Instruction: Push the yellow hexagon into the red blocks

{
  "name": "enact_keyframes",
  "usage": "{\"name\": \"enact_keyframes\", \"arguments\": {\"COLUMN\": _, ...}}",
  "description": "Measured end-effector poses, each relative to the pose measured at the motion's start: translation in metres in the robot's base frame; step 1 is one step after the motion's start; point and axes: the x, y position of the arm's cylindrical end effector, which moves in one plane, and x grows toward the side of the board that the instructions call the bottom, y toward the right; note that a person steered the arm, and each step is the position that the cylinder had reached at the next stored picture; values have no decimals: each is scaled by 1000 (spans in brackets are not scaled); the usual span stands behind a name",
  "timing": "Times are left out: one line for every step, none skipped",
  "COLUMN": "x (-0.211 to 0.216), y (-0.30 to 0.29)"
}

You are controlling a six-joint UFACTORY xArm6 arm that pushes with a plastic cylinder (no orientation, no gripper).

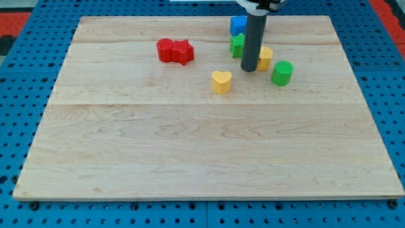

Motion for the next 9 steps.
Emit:
{"name": "enact_keyframes", "arguments": {"x": -24, "y": -9}}
{"name": "enact_keyframes", "arguments": {"x": -33, "y": 10}}
{"name": "enact_keyframes", "arguments": {"x": -33, "y": 53}}
{"name": "enact_keyframes", "arguments": {"x": -47, "y": 51}}
{"name": "enact_keyframes", "arguments": {"x": -56, "y": 103}}
{"name": "enact_keyframes", "arguments": {"x": -50, "y": 154}}
{"name": "enact_keyframes", "arguments": {"x": -17, "y": 124}}
{"name": "enact_keyframes", "arguments": {"x": -12, "y": 38}}
{"name": "enact_keyframes", "arguments": {"x": -13, "y": -38}}
